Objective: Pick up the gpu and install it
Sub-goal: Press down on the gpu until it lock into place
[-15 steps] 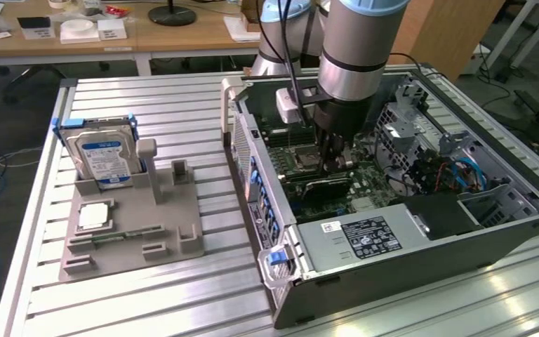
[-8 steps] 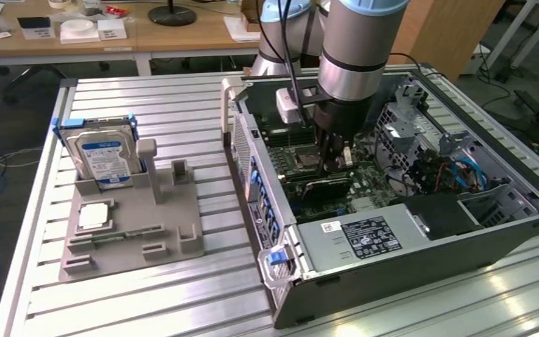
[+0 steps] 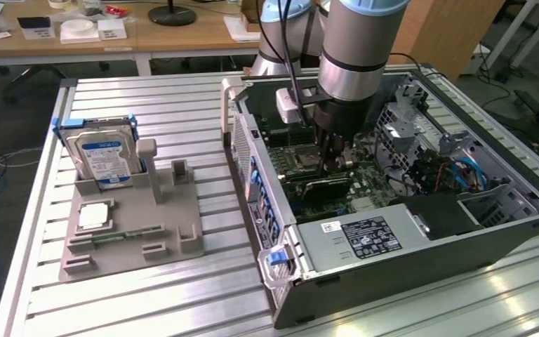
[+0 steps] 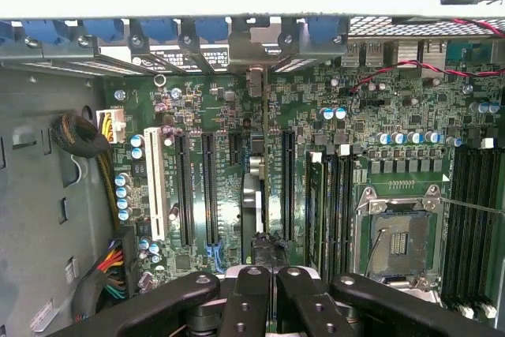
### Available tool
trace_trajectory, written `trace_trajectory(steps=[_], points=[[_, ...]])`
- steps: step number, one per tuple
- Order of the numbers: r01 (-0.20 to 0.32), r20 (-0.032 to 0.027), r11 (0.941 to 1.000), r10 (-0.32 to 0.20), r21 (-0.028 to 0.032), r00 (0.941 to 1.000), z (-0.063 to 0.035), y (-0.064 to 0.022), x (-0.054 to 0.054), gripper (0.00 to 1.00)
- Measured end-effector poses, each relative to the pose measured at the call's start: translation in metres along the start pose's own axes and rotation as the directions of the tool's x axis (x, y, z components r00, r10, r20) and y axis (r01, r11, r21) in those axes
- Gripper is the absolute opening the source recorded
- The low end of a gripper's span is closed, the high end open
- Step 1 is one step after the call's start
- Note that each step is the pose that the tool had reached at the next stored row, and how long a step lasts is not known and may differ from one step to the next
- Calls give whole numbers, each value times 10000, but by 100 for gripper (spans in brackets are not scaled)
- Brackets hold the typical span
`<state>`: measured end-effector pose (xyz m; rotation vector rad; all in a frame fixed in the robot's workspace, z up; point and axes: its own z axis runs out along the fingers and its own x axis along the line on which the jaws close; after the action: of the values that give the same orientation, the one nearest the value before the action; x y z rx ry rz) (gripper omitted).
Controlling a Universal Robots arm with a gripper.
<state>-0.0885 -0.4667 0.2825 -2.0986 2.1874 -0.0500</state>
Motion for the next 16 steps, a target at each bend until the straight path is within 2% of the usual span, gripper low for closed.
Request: trace_trajectory(steps=[3,6,8,11,12,14,16], points=[[0,-2,10000,0,-15,10000,0,-11,0,11],[-7,-4,9999,7,-104,10000,2,-33,-1,11],[-17,-14,9995,16,-307,10000,1,-59,-2,11],[-40,-35,9971,38,-756,10000,6,-108,-4,11],[-42,-36,9968,39,-793,10000,7,-114,-4,11],[-44,-37,9968,41,-795,10000,8,-116,-4,11],[-40,-37,9968,38,-796,10000,17,-172,-10,11]])
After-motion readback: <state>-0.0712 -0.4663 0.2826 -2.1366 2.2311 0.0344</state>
